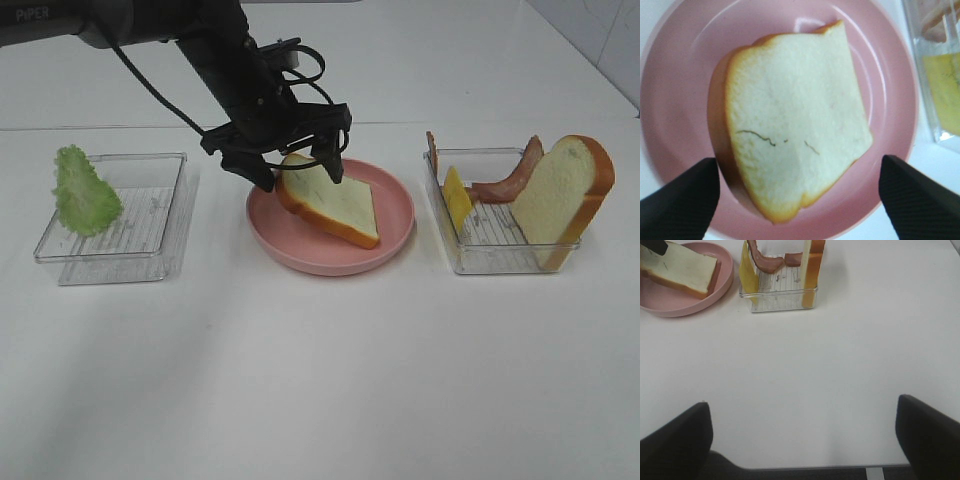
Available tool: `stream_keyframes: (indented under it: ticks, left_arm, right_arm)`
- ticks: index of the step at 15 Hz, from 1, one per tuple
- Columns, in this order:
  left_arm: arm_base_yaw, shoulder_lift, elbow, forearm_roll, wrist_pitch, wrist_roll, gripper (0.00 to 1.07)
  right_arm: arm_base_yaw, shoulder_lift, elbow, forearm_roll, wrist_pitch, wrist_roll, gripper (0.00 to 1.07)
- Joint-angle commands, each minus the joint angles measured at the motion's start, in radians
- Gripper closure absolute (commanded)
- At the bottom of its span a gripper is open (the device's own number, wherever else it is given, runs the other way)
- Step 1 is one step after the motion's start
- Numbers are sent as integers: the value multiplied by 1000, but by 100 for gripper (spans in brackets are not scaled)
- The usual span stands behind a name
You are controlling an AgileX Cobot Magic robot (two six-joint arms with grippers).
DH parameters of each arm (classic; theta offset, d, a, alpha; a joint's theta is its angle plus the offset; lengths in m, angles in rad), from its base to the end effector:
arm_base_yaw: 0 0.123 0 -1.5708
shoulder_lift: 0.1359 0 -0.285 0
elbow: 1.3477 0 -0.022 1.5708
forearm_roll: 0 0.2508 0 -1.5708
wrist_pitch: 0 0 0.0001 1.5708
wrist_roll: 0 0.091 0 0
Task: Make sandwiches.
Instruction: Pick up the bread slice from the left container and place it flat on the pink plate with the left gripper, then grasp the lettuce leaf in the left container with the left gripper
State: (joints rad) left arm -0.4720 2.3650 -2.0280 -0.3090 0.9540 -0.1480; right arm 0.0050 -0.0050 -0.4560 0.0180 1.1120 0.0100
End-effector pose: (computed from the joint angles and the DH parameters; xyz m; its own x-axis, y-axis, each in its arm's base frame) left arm 0.4443 -0.2522 0.1711 -0.9494 0.1316 -0.2852 0.2287 0.9120 -0.3404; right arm -0.0031 0.0015 0.2610 -0.5346 0.0153 -0.8450 -0.0090 0.9997 0.0238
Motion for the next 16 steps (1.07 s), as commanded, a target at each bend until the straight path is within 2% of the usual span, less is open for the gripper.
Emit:
stream_keyframes:
  ticks: [1, 2, 3, 4, 5, 8, 9, 11, 13, 14, 16]
  left_arm:
    - [-7, -17, -48, 119, 135, -49, 26]
    - [-7, -17, -89, 200, 203, -68, 26]
    - [-7, -17, -114, 241, 251, -68, 26]
    - [-7, -17, -138, 263, 297, -63, 26]
    - [-7, -17, -174, 288, 362, -29, 26]
    - [-4, -55, -172, 342, 360, -11, 26]
    - [15, -93, -158, 383, 360, -12, 26]
    - [52, -145, -133, 385, 360, -10, 26]
    - [131, -234, -81, 385, 360, 29, 26]
    - [201, -278, -39, 385, 360, 66, 26]
    - [273, -296, -8, 379, 360, 68, 26]
  right_arm:
    - [-4, -20, 2, 0, -9, -10, 11]
    - [-4, -20, 2, 0, -9, -10, 11]
    - [-4, -20, 2, 0, -9, -10, 11]
    - [-4, -20, 2, 0, -9, -10, 11]
    - [-4, -20, 2, 0, -9, -10, 11]
    - [-4, -20, 2, 0, -9, -10, 11]
    - [-4, -20, 2, 0, -9, -10, 11]
    - [-4, -20, 2, 0, -9, -10, 11]
    - [-4, -20, 2, 0, -9, -10, 11]
    - [-4, -20, 2, 0, -9, -10, 11]
    - [-4, -20, 2, 0, -9, -10, 11]
